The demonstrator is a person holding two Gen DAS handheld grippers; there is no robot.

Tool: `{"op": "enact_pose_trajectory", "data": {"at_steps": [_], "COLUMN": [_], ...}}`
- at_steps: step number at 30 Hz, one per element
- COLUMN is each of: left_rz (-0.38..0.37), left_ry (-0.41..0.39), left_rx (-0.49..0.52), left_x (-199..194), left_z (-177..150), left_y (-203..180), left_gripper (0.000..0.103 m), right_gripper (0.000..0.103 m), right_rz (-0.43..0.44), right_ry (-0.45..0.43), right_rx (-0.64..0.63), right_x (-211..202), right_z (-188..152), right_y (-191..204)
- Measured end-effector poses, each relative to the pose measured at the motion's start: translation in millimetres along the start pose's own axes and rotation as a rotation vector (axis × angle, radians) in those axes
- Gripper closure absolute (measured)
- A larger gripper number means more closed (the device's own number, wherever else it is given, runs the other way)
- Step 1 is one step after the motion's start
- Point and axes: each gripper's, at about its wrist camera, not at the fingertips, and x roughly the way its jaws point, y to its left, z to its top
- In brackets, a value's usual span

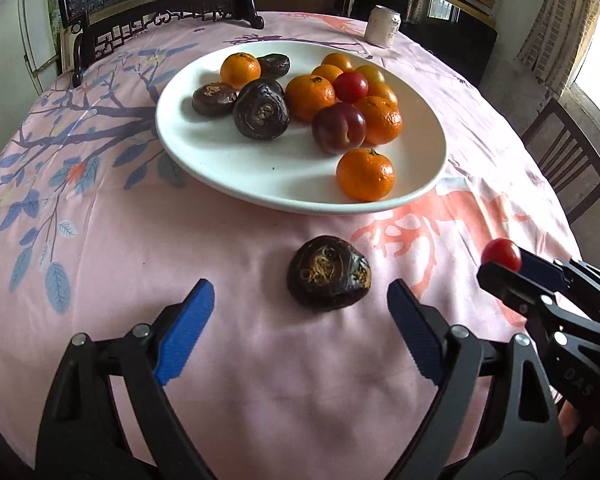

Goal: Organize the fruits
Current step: 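Grasp a red tomato with the right tool while the left tool grasps a dark brown fruit, then carry both fruits onto the white plate and open both tools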

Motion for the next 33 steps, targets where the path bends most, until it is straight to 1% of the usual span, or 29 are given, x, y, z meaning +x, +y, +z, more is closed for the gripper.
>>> {"op": "enact_pose_trajectory", "data": {"at_steps": [2,3,5,8,9,10,15,19,24,27,30,33], "left_rz": [0.007,0.013,0.044,0.071,0.081,0.099,0.06,0.044,0.023,-0.001,-0.014,-0.007], "left_ry": [0.011,0.02,0.006,-0.011,-0.023,-0.034,-0.034,-0.037,-0.063,-0.088,-0.099,-0.113], "left_rx": [-0.003,-0.005,0.009,0.026,0.03,0.038,0.012,-0.002,-0.003,-0.003,0.0,0.002], "left_x": [6.2,9.8,12.3,13.9,13.2,11.9,7.0,0.2,-21.6,-39.6,-52.3,-64.0], "left_z": [2.3,3.1,3.7,3.1,2.2,1.5,0.9,-2.5,-8.8,-9.4,-1.2,25.1], "left_y": [-3.1,-4.3,-8.3,-12.5,-13.7,-15.3,-8.6,-3.5,-2.1,1.0,6.0,15.5], "left_gripper": [0.022,0.029,0.031,0.034,0.044,0.058,0.058,0.058,0.058,0.058,0.058,0.058], "right_gripper": [0.07,0.07,0.07,0.07,0.07,0.07,0.07,0.07,0.07,0.07,0.07,0.07], "right_rz": [0.005,0.008,0.016,0.025,0.026,0.028,0.03,0.03,0.032,0.032,0.046,0.045], "right_ry": [-0.004,-0.006,-0.01,-0.013,-0.014,-0.014,-0.019,-0.028,-0.03,-0.029,-0.021,-0.025], "right_rx": [0.004,0.004,0.002,-0.007,-0.009,-0.01,-0.018,-0.02,-0.022,-0.023,-0.028,-0.066], "right_x": [-2.7,-3.6,-5.3,-6.5,-6.8,-7.1,-9.5,-12.6,-14.6,-14.5,-11.9,-12.5], "right_z": [-1.4,-1.4,-1.6,-1.7,-2.0,-2.0,-1.2,0.4,-0.3,0.4,6.1,24.5], "right_y": [-2.0,-2.2,-1.6,1.2,2.0,2.9,7.6,10.8,13.5,14.7,15.7,19.0]}}
